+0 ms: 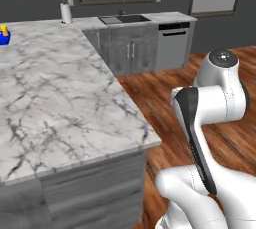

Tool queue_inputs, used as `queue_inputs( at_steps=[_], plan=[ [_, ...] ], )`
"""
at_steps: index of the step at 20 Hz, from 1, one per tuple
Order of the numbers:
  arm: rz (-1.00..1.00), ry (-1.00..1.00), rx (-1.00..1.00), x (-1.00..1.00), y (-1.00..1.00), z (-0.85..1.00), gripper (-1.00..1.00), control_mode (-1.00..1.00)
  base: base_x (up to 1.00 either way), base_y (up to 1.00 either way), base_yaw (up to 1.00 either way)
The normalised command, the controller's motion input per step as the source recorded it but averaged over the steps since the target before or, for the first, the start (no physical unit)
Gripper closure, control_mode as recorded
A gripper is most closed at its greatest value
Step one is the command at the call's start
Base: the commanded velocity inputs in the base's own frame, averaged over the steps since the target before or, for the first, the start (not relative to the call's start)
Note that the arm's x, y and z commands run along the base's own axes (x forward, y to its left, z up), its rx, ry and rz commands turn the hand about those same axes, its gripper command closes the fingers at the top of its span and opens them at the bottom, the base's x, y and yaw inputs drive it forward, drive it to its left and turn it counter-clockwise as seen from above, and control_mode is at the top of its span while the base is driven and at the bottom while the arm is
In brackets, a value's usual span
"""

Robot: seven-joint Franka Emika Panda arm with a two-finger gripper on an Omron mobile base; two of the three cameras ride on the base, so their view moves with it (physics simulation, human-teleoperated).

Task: There is a tray on the dining counter. Grab the cup, mug, and pitcher and place them on the tray. The pitcher may be placed next to the tray if it cannot fit the tray.

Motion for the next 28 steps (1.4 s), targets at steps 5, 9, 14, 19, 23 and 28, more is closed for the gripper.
queue_inputs(
  at_steps=[5,9,14,19,23,28],
  plan=[
    [0.00,0.00,0.00,0.00,0.00,0.00,1.00,1.00,0.00,1.00,0.00],
    [0.00,0.00,0.00,0.00,0.00,0.00,1.00,1.00,0.00,1.00,-0.02],
    [0.00,0.00,0.00,0.00,0.00,0.00,1.00,1.00,0.00,1.00,-0.03],
    [0.00,0.00,0.00,0.00,0.00,0.00,1.00,1.00,0.00,1.00,-0.05],
    [0.00,0.00,0.00,0.00,0.00,0.00,1.00,1.00,0.00,1.00,-0.06],
    [0.00,0.00,0.00,0.00,0.00,0.00,1.00,1.00,0.07,1.00,-0.06]
  ],
)
